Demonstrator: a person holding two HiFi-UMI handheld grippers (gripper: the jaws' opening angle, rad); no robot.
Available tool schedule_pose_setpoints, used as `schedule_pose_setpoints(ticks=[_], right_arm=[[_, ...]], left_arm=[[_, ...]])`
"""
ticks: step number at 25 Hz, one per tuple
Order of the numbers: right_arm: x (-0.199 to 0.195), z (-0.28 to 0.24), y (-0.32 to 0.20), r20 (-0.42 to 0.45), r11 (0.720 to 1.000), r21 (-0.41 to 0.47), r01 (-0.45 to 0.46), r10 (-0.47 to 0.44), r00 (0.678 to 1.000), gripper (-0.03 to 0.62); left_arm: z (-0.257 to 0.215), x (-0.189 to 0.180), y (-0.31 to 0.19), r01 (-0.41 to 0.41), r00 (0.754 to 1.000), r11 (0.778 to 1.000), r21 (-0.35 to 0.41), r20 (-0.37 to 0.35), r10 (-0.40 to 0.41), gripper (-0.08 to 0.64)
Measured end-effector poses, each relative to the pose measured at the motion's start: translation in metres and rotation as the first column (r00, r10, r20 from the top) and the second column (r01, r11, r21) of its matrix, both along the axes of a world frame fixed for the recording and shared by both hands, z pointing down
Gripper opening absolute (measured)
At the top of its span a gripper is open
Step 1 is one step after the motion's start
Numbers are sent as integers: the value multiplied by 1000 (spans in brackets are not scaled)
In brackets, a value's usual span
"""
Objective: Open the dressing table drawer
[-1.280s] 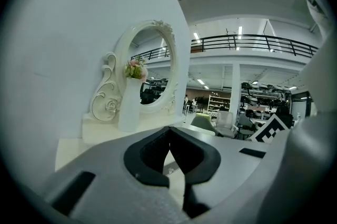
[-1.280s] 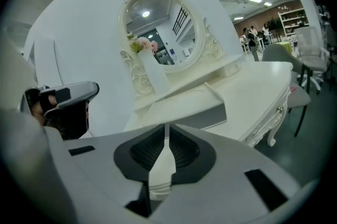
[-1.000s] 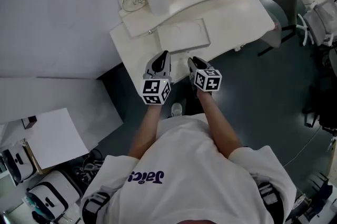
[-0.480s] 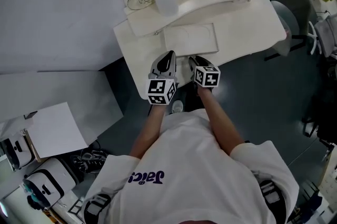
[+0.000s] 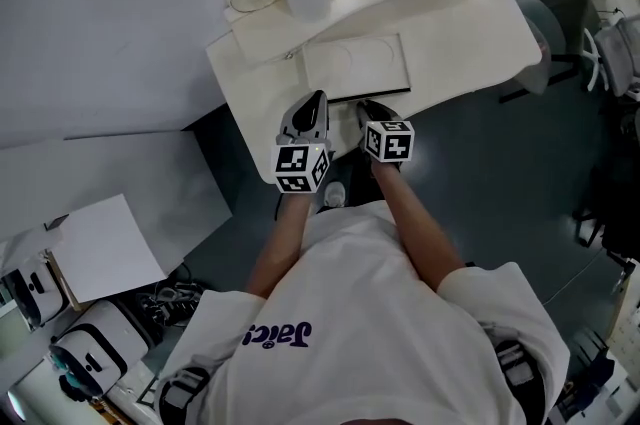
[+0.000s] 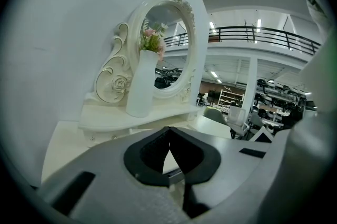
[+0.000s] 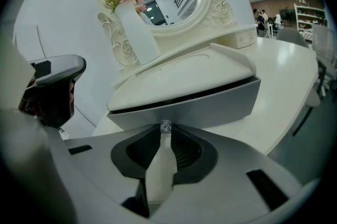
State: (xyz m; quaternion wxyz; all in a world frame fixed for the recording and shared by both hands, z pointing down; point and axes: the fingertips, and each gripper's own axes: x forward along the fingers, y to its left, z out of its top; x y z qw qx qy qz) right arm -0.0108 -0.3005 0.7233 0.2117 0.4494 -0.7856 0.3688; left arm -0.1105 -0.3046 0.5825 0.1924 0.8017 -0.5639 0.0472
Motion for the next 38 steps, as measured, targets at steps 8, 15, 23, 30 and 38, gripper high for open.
schedule_pose_setpoints(ticks=[8,15,23,30,38], right_arm=[[5,-1,23,-4,1000,-5,-8,8,1000,67],[10,-1,44,3,999,-5,-34,34,999,67],[15,1,72,0,999,-3,-46,46,999,67],[20,5,92,0,998,-19,-58,58,998,67],[19,10,98,0,999,-23,-49,49,999,67]], left_arm=[[0,6,16,-20,1000,1000,3,-3,20,15],[1,11,39,-41,999,999,4,-23,41,15],[4,16,63,-63,998,998,4,-17,63,15],[4,19,80,-71,997,997,3,-16,71,15],[5,19,88,-79,997,997,-1,-7,79,15]])
